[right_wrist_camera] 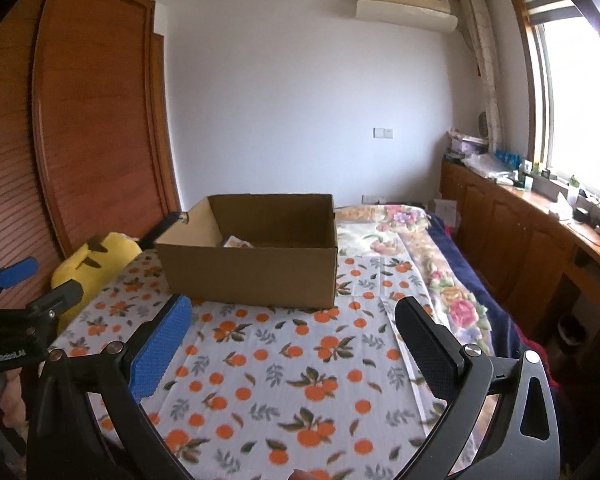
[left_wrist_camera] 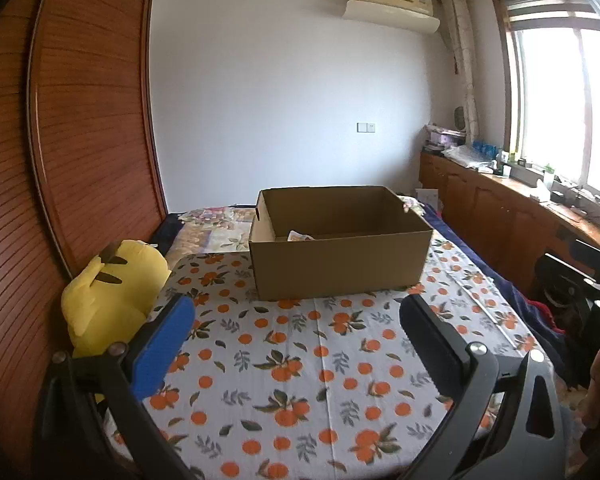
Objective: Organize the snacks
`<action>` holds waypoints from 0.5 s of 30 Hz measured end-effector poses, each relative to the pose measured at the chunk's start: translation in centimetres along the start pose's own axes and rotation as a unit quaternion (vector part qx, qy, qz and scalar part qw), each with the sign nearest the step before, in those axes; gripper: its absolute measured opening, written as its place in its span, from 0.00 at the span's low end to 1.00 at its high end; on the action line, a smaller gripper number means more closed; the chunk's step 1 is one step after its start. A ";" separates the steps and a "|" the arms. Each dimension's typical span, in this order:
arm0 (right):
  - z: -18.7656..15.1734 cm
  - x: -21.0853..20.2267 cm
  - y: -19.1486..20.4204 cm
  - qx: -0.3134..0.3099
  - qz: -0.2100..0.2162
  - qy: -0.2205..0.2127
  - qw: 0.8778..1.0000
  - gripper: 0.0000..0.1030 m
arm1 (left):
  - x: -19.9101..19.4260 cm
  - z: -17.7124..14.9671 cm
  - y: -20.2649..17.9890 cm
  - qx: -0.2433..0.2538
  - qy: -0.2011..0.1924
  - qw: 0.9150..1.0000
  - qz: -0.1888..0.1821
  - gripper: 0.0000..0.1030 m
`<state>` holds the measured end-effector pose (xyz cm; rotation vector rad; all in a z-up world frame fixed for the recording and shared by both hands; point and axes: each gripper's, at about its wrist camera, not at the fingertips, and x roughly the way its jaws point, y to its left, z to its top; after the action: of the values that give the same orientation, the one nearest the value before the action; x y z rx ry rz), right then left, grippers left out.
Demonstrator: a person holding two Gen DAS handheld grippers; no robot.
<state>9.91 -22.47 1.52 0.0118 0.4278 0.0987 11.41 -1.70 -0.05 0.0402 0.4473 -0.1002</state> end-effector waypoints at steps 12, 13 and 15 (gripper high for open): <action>-0.4 -6.5 -0.1 -0.003 -0.003 -0.022 1.000 1.00 | -5.7 -1.1 -0.7 0.007 -0.023 1.000 0.005 1.00; -0.5 -7.0 -0.1 -0.004 -0.002 -0.026 1.000 1.00 | -6.2 -1.2 -0.7 0.007 -0.029 1.000 0.005 1.00; -0.7 -7.9 0.0 -0.004 -0.004 -0.035 0.999 1.00 | -7.1 -1.6 -0.8 0.006 -0.039 0.999 0.008 1.00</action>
<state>2.47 -23.20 4.12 0.0053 0.3583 0.0920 4.24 -1.73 1.59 0.0523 0.3674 -0.0884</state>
